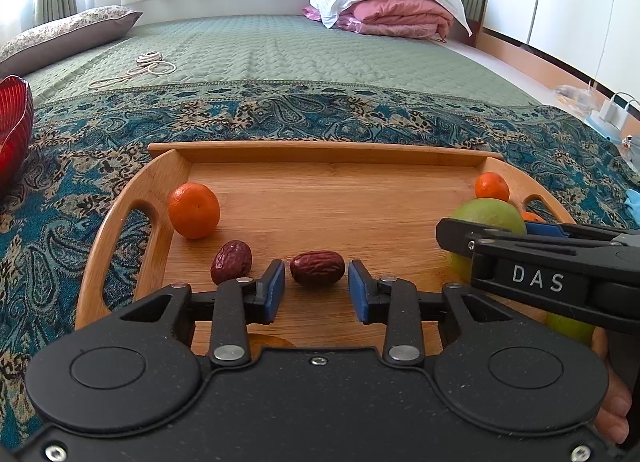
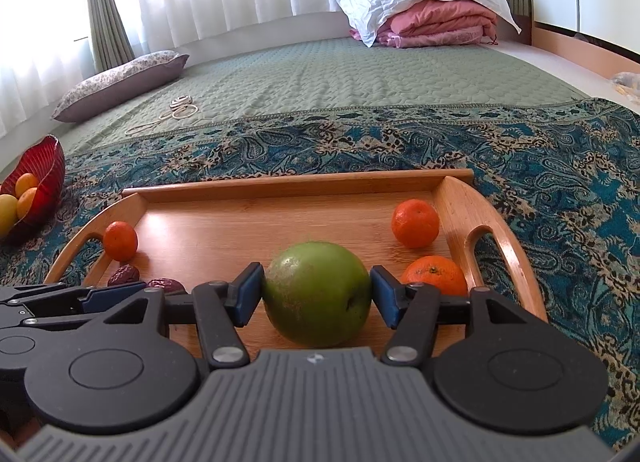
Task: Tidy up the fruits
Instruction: 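Open the left tool to drop the date on the tray while the right tool releases the apple, then lift both open tools away from the tray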
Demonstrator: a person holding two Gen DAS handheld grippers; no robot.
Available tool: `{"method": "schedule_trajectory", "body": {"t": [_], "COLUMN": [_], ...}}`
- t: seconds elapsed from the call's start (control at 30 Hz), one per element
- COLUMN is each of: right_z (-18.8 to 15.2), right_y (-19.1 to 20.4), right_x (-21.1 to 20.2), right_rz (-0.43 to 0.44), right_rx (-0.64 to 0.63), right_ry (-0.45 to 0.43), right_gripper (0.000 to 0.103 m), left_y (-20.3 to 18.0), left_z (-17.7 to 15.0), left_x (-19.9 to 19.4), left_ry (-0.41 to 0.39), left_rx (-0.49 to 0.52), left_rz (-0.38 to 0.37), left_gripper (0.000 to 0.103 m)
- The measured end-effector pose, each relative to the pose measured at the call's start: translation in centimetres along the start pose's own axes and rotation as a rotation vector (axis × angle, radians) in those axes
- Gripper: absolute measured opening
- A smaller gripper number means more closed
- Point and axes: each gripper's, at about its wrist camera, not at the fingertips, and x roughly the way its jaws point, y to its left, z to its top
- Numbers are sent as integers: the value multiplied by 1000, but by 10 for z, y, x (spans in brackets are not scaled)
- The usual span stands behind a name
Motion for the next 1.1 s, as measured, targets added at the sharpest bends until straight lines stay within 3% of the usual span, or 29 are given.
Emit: {"method": "schedule_trajectory", "body": {"t": [0.47, 0.93, 1.1], "right_z": [-2, -10, -14], "right_y": [-4, -4, -3], "right_x": [-12, -34, -47], "right_rz": [10, 8, 11], "right_rx": [5, -20, -32], "right_ry": [-8, -30, -50], "right_gripper": [73, 74, 74], "left_y": [-1, 2, 4], "left_z": [-3, -14, -17], "left_x": [-20, -53, -65], "left_ry": [-14, -42, -58], "left_rx": [20, 14, 11], "left_rz": [6, 5, 9], "left_gripper": [44, 70, 72]}}
